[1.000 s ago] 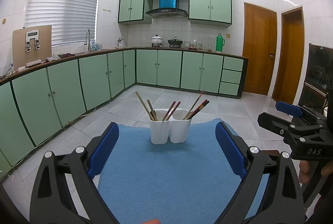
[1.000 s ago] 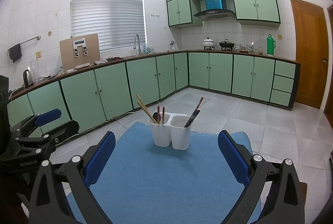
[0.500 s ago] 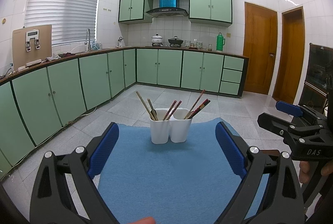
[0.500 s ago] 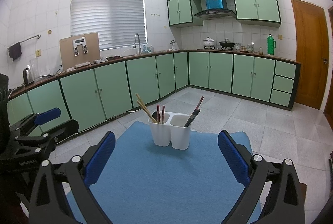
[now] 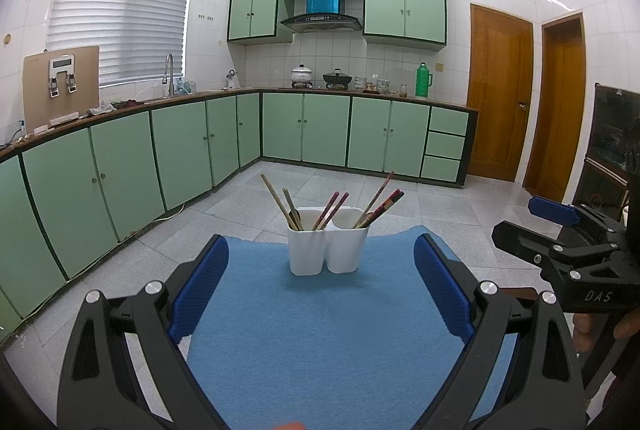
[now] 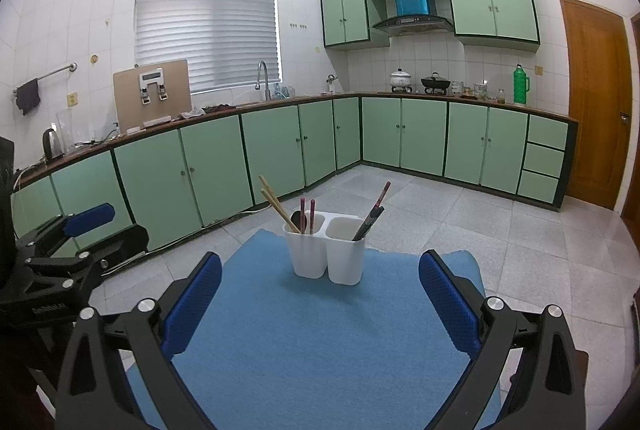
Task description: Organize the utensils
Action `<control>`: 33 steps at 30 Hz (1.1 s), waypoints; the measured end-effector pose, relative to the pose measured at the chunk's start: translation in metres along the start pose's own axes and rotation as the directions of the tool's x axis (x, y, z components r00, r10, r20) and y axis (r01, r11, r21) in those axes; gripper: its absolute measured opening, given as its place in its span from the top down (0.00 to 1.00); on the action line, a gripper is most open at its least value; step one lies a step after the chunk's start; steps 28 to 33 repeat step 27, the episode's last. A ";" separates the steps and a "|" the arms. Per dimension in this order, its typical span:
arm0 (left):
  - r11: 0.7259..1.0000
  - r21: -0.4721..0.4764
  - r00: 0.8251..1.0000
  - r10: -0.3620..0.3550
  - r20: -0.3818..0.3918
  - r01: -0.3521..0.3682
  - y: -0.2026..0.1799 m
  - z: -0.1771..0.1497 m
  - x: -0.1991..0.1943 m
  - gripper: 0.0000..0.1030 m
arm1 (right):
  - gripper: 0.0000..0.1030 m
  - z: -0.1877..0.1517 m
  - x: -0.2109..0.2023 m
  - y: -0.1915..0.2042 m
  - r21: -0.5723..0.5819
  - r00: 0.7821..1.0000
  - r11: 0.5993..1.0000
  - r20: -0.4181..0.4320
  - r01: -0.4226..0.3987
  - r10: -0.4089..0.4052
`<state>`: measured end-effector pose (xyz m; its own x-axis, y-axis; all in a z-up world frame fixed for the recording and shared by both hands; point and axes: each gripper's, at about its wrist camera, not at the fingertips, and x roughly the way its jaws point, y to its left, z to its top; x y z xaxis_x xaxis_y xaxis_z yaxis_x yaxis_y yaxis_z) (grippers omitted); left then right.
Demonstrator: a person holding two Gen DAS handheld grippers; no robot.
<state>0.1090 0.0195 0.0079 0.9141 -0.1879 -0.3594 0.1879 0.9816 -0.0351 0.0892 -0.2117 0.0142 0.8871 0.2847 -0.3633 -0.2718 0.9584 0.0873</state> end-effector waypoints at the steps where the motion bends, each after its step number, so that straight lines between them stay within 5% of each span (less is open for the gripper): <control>1: 1.000 0.001 1.000 0.001 -0.001 -0.001 -0.001 0.000 0.000 0.12 | 0.06 0.000 0.000 0.000 -0.001 1.000 1.000 0.000 0.002 -0.002; 33: 1.000 0.002 1.000 -0.001 -0.010 0.001 -0.008 0.001 0.000 0.12 | 0.06 -0.006 0.001 -0.008 0.002 1.000 1.000 -0.013 0.010 -0.010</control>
